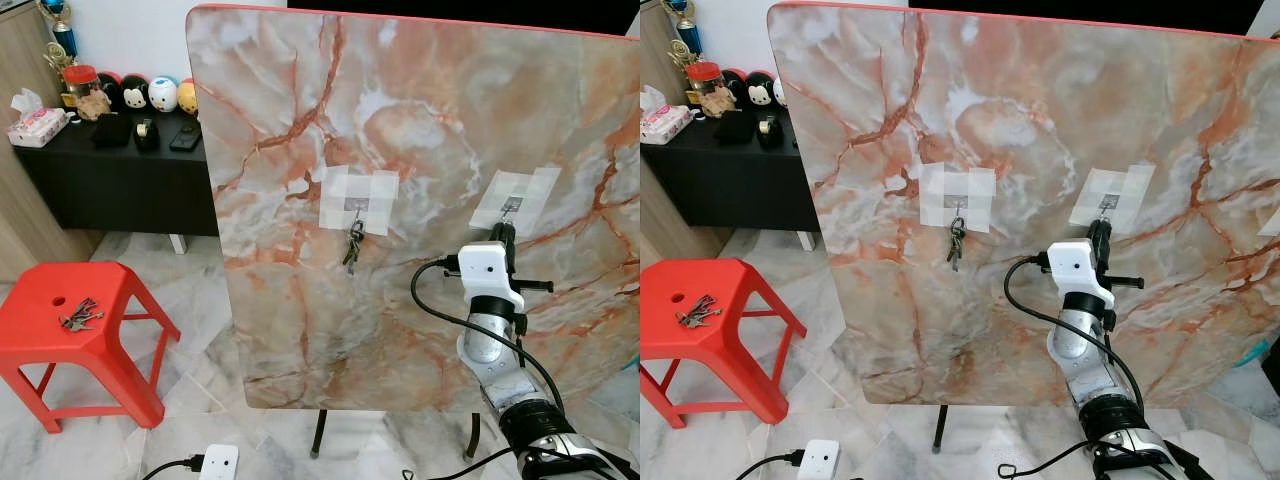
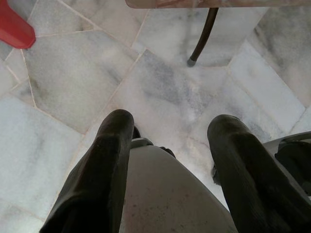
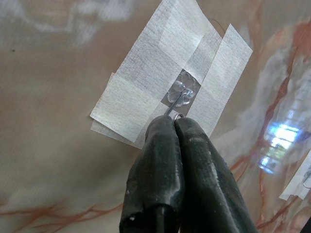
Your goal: Hang keys on a hook
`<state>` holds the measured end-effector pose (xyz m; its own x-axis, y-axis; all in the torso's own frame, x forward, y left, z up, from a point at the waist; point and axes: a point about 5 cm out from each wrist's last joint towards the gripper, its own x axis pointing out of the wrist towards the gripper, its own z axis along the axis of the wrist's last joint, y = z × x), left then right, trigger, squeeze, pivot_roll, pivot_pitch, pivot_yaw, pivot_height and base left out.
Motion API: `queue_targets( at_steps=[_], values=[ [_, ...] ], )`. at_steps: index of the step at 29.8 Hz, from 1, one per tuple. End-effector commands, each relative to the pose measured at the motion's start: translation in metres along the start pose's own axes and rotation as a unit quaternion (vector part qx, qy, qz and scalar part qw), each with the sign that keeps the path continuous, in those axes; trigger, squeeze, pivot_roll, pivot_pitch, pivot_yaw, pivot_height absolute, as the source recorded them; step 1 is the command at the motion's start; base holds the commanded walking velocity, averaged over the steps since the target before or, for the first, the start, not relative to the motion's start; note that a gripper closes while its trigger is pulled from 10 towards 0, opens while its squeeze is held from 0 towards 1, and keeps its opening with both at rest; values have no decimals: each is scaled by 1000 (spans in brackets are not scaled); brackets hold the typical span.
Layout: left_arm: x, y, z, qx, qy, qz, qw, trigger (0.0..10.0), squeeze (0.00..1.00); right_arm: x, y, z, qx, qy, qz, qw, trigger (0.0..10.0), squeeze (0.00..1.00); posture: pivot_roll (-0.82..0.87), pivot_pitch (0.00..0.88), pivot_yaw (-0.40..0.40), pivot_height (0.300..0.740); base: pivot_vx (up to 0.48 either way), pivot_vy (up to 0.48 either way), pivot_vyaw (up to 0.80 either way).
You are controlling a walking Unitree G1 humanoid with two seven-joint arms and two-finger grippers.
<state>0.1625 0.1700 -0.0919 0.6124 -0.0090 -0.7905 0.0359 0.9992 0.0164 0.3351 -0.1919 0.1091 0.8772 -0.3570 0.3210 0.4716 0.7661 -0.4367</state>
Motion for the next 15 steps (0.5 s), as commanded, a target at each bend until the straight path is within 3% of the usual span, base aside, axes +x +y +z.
queue_targets(
  at_steps=[1, 15],
  values=[
    [-2, -2, -11, -2, 22, 0, 1000, 10000, 0, 3, -2, 1, -2, 2, -4, 1000, 10000, 0, 86, 0, -94, 740, 0, 0, 0],
    [-2, -2, -11, -1, 22, 0, 1000, 10000, 0, 0, -1, 0, 6, 7, -5, 1000, 10000, 0, 91, 0, -92, 740, 0, 0, 0]
  ],
)
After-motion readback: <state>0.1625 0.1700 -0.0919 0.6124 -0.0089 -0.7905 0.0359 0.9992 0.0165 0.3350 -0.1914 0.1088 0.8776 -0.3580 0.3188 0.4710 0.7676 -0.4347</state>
